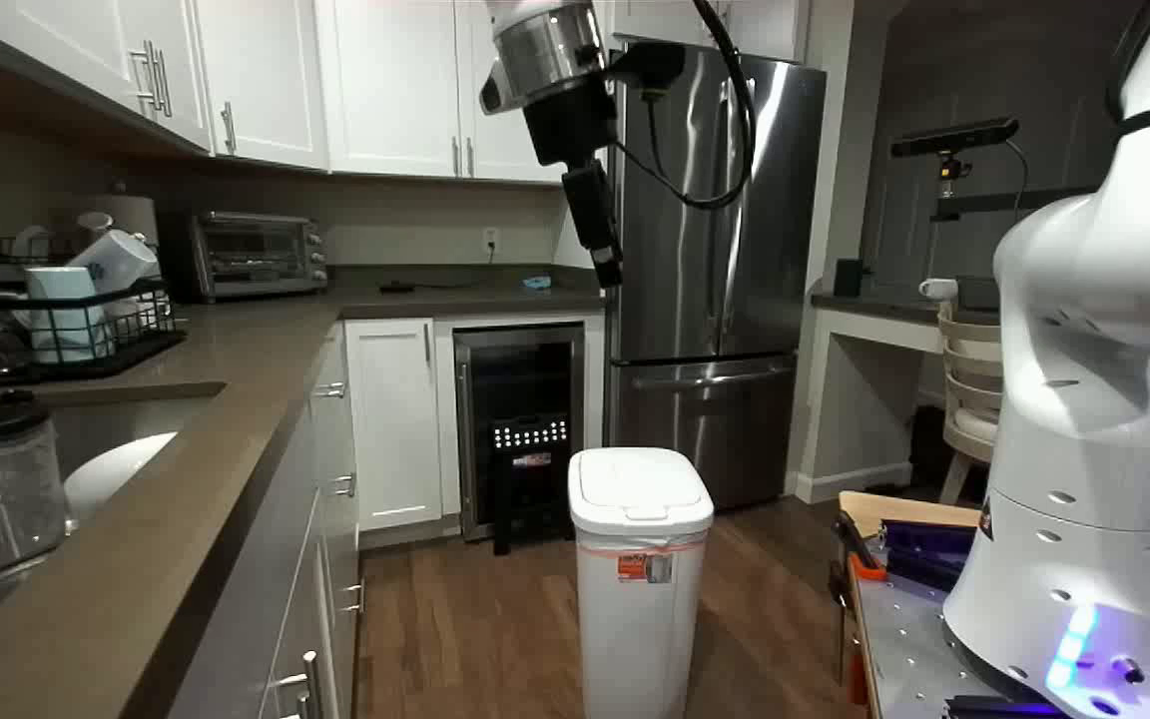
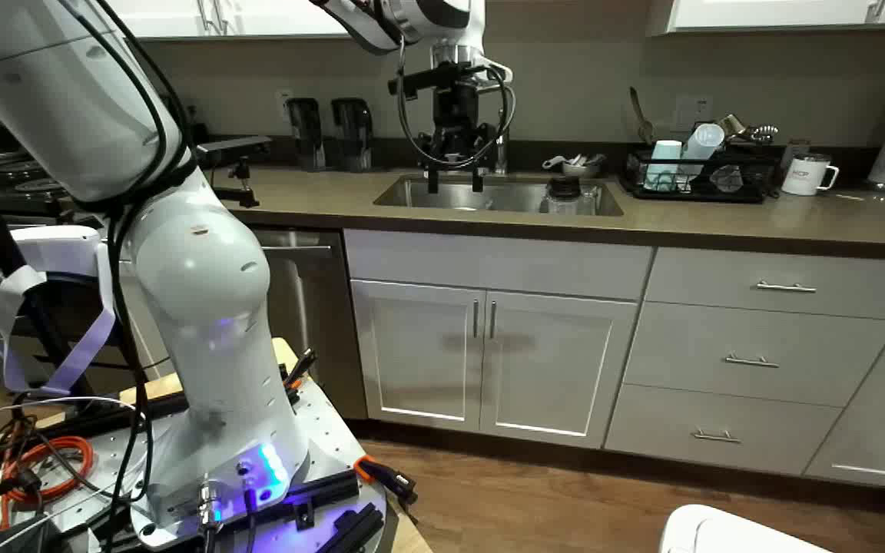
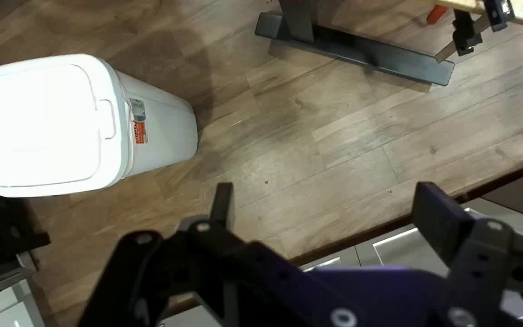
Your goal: Open the bin
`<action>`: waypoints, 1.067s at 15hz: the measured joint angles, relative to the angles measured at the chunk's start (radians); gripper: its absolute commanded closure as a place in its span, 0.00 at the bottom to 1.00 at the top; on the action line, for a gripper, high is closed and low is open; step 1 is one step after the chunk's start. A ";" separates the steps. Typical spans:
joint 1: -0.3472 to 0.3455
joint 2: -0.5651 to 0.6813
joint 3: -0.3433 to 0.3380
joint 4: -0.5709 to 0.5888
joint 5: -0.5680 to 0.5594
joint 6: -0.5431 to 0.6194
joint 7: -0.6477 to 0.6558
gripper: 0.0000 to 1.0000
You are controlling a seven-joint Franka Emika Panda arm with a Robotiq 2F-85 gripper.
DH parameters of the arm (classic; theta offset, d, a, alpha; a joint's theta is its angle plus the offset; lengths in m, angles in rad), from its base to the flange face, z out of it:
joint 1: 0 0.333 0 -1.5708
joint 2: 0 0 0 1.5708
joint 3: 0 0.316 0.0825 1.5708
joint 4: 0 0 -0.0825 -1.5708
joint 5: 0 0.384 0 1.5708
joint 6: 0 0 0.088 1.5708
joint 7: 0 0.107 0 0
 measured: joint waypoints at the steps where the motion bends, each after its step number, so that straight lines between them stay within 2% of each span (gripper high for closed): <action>1: 0.000 0.000 0.000 0.000 0.000 0.000 0.000 0.00; 13: 0.001 0.000 -0.002 0.000 0.000 0.000 0.000 0.00; 16: 0.010 0.012 -0.005 -0.028 0.000 0.055 0.023 0.00</action>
